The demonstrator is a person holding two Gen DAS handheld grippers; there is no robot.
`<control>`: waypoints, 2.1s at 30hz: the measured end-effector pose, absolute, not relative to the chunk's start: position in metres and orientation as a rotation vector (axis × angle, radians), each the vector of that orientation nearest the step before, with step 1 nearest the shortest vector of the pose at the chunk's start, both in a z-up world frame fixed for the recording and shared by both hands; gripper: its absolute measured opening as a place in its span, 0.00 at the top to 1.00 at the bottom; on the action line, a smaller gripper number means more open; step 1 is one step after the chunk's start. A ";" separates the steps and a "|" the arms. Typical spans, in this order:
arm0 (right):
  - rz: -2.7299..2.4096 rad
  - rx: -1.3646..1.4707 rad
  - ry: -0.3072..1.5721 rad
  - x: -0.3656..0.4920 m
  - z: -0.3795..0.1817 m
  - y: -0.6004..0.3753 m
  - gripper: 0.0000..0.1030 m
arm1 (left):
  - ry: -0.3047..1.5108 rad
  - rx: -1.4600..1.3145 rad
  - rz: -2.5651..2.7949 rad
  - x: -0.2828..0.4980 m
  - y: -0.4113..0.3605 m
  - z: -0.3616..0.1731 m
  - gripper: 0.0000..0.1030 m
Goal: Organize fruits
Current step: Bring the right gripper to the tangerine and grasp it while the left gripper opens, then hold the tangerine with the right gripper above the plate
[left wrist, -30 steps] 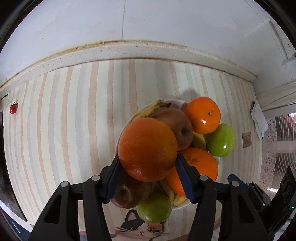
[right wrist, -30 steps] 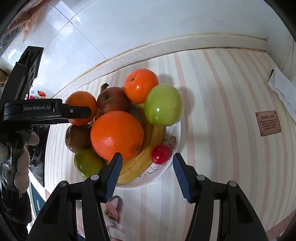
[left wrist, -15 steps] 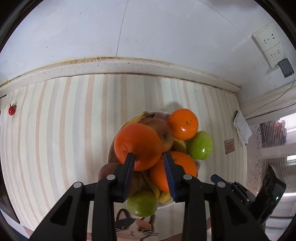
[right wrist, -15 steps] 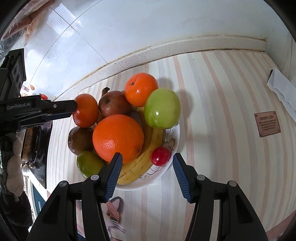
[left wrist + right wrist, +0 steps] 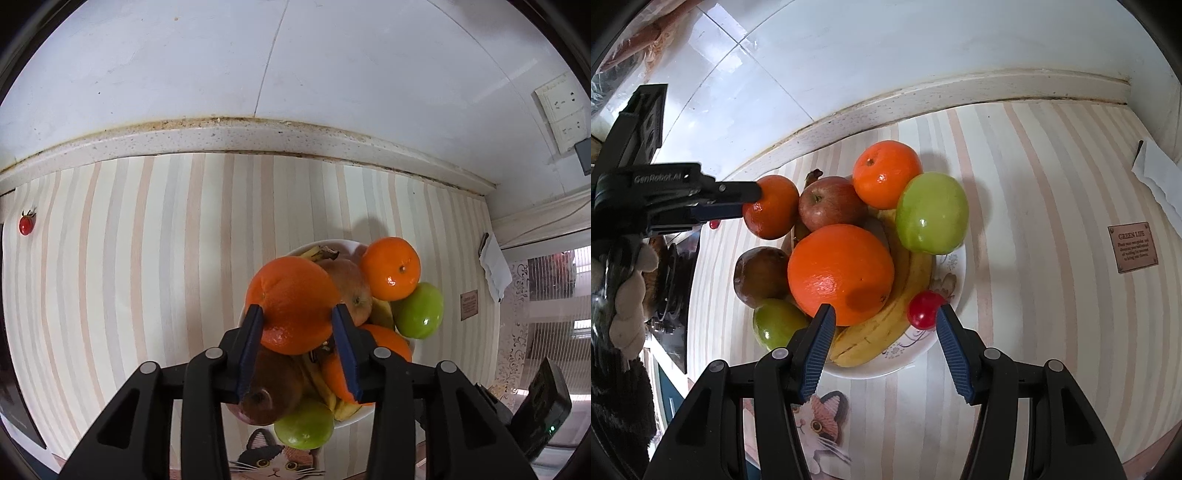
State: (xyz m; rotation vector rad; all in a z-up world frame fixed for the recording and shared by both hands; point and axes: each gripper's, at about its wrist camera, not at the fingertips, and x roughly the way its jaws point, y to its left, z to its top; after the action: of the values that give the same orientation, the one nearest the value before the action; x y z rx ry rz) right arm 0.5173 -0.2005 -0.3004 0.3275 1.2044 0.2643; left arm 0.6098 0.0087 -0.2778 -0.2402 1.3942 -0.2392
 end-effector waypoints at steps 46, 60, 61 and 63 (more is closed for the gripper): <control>0.558 0.030 1.627 0.682 -0.299 -0.060 0.49 | 1.307 -0.288 -0.279 0.551 0.041 -0.247 0.64; 0.546 0.146 1.559 0.646 -0.285 -0.091 0.49 | 1.364 -0.294 -0.133 0.564 0.058 -0.284 0.59; 0.541 0.155 1.557 0.646 -0.285 -0.092 0.49 | 1.368 -0.292 -0.131 0.563 0.057 -0.287 0.58; 0.536 0.149 1.548 0.646 -0.285 -0.092 0.49 | 1.379 -0.286 -0.127 0.567 0.051 -0.295 0.57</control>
State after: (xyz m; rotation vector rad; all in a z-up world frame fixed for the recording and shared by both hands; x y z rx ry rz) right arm 0.6455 -0.0918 -0.2846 0.1492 1.5475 0.5358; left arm 0.5667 0.0512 -0.2955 -0.2861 1.3788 -0.1275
